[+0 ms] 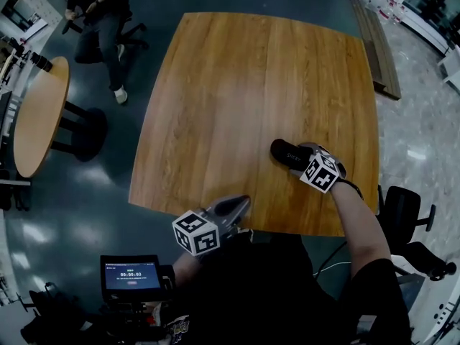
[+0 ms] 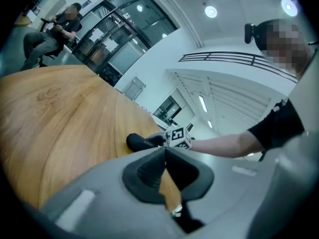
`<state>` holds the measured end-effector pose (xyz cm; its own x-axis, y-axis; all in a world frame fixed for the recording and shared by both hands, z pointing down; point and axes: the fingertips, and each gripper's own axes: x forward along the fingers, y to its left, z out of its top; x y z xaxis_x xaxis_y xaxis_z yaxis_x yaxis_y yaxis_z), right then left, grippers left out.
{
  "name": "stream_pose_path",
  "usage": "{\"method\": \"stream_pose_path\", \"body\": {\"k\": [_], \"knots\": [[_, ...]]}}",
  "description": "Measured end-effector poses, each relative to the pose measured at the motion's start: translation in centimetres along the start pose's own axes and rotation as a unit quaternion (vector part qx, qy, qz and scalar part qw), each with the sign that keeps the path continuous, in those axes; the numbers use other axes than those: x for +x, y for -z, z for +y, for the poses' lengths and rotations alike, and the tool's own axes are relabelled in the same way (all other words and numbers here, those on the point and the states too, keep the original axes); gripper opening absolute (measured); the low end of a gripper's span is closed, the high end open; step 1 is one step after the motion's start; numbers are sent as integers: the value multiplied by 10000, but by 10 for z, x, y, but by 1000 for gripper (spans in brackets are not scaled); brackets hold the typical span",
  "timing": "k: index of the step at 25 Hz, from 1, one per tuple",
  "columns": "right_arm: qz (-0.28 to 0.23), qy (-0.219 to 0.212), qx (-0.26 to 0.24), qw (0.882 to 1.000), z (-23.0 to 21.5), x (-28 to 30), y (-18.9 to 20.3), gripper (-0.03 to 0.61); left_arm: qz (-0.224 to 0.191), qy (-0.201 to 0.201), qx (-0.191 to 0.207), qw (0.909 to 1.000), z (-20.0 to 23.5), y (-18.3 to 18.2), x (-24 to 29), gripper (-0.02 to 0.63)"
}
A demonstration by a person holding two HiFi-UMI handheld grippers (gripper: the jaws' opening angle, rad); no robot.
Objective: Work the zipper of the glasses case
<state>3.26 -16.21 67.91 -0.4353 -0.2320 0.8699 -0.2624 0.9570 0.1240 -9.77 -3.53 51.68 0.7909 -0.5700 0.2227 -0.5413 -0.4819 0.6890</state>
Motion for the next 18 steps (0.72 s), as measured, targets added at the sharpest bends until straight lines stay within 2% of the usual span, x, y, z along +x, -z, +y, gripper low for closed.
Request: {"method": "stream_pose_path", "body": {"k": [7, 9, 11, 12, 13, 15, 16, 17, 18], "knots": [[-940, 126, -489, 9943, 13, -42, -38, 304, -112, -250, 160, 9995, 17, -25, 10, 3], [-1354, 118, -750, 9879, 23, -73, -57, 304, 11, -146, 257, 9996, 19, -33, 20, 6], [-1722, 98, -1065, 9792, 32, -108, -75, 304, 221, -14, 464, 9987, 21, -42, 33, 87], [-1893, 89, -1206, 9744, 36, -126, -84, 304, 256, 21, 565, 9981, 25, -50, 38, 93], [-2067, 67, -1324, 9694, 40, -144, -93, 304, 234, 76, 620, 9978, 28, -59, 42, 72], [-2412, -36, -1493, 9589, 49, -181, -107, 304, 213, 477, 525, 9973, 29, -75, 50, 72], [-2557, -133, -1548, 9542, 54, -200, -111, 304, 301, 910, 345, 9948, 21, -78, 52, 99], [-2661, -265, -1589, 9504, 60, -217, -113, 305, 453, 1493, 77, 9877, 6, -80, 54, 160], [-2722, -423, -1616, 9476, 66, -232, -113, 305, 626, 2156, -235, 9742, -14, -82, 53, 206]]}}
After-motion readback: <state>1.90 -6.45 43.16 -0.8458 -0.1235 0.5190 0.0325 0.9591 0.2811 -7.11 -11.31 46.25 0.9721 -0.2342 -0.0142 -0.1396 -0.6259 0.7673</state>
